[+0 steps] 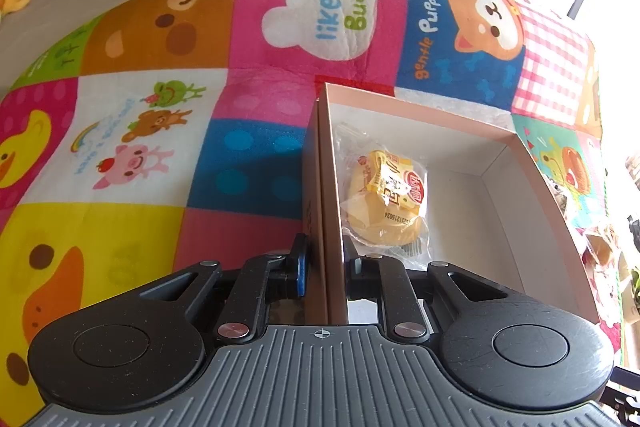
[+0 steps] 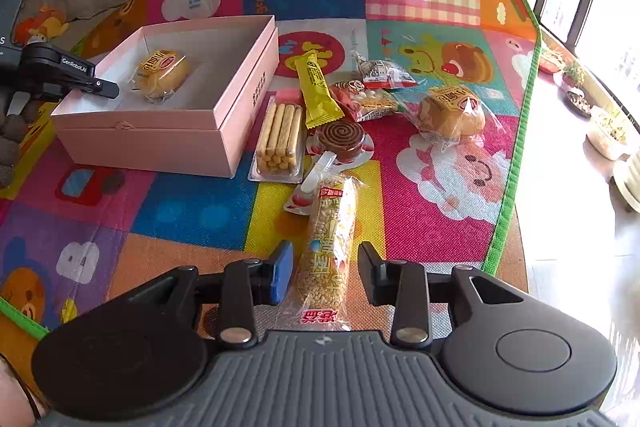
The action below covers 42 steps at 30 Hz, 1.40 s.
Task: Organize objects
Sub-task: 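Grasp the clear tube of puffed grain sticks with the right tool, then carry the grain stick tube into the box and release it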
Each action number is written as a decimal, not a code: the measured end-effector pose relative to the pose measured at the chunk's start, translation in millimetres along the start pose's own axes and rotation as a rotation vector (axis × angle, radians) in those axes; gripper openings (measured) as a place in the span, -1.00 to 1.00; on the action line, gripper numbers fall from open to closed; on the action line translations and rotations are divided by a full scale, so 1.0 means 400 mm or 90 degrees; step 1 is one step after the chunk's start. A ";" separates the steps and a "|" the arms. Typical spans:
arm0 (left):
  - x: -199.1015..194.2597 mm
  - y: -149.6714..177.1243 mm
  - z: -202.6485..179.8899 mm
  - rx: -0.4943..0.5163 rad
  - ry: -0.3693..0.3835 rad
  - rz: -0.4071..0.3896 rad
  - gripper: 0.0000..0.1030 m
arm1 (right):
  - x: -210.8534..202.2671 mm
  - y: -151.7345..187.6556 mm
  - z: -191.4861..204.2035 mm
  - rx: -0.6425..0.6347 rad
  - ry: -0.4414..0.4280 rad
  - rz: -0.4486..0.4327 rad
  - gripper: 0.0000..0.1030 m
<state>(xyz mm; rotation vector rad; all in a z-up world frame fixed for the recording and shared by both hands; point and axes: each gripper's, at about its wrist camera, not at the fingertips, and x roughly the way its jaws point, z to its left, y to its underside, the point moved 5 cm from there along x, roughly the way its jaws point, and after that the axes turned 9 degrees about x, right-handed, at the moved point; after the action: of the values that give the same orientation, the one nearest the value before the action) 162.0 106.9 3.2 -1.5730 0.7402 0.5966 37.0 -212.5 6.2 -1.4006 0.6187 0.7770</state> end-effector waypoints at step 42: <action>-0.001 0.007 0.008 -0.009 0.024 0.000 -0.59 | -0.035 0.114 0.292 -0.120 -0.208 0.285 -0.23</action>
<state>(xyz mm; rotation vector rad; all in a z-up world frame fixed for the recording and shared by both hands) 159.6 109.9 1.3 -1.6007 0.7657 0.5756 -15.0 -97.8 -0.9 -1.2760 0.6198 1.4212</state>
